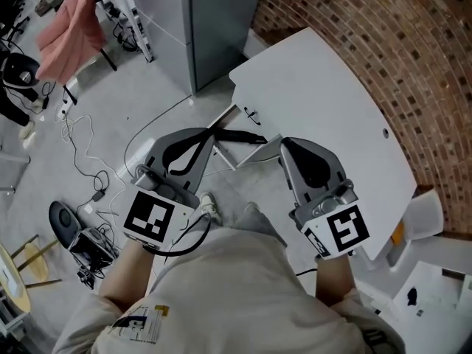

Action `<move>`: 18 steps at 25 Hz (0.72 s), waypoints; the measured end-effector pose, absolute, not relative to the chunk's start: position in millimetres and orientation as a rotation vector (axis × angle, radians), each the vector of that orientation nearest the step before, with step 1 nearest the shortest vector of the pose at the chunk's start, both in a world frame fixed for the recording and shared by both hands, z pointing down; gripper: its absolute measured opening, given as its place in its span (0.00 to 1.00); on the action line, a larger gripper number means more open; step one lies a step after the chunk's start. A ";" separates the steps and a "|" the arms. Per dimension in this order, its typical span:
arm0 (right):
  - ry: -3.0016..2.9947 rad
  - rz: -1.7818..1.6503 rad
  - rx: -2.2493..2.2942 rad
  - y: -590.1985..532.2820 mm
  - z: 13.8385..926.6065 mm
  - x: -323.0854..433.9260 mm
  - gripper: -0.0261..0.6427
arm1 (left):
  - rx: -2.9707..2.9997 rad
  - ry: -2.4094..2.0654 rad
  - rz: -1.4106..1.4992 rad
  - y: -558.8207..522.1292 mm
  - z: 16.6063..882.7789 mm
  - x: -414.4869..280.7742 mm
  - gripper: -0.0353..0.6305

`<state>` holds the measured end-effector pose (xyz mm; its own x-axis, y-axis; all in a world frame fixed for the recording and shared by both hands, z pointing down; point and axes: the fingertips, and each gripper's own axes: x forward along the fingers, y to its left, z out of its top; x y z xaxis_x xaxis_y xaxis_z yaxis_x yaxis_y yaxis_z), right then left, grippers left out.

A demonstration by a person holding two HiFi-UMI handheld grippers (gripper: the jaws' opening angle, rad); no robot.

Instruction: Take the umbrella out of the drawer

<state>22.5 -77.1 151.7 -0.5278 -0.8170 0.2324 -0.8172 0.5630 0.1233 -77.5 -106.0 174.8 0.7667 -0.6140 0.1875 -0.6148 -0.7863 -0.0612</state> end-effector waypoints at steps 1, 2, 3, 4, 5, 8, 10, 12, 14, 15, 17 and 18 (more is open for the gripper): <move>-2.532 0.012 1.338 -79.4 155.4 23.7 0.05 | 2.942 -1.023 0.317 -108.9 177.1 -75.4 0.06; -2.528 0.022 1.325 -82.6 159.0 26.2 0.05 | 2.937 -1.023 0.326 -112.5 179.3 -72.8 0.07; -2.522 0.030 1.317 -86.3 162.6 29.8 0.05 | 2.935 -1.025 0.336 -116.3 181.2 -69.5 0.07; -2.516 0.036 1.309 -89.9 166.0 34.0 0.05 | 2.933 -1.030 0.345 -119.7 182.8 -65.6 0.07; -2.508 0.039 1.298 -93.0 169.5 38.4 0.05 | 2.929 -1.035 0.350 -122.6 184.2 -61.3 0.06; -2.469 0.032 1.257 -101.9 183.1 50.4 0.05 | 2.914 -1.050 0.369 -129.0 189.6 -49.4 0.07; -2.441 0.042 1.234 -107.6 195.0 56.8 0.05 | 2.902 -1.057 0.386 -133.0 194.8 -43.4 0.07; -2.422 0.063 1.221 -113.3 207.4 61.9 0.05 | 2.879 -1.063 0.389 -136.3 202.2 -38.3 0.07; -2.397 0.070 1.209 -120.7 221.9 65.6 0.05 | 2.846 -1.071 0.395 -140.5 213.0 -34.2 0.07; -2.380 0.068 1.199 -124.8 230.4 66.9 0.05 | 2.834 -1.074 0.401 -143.4 218.6 -32.3 0.06; -2.347 0.074 1.170 -132.9 249.2 68.1 0.05 | 2.815 -1.076 0.412 -150.1 229.7 -29.3 0.07; -2.331 0.085 1.156 -136.7 259.4 68.3 0.05 | 2.804 -1.077 0.416 -153.5 235.5 -27.8 0.07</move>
<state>68.3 -136.7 259.4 -0.4924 -0.7221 0.4859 -0.7555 0.6318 0.1734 -27.8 -153.5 235.5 0.7110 -0.6400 0.2914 -0.6699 -0.7425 0.0036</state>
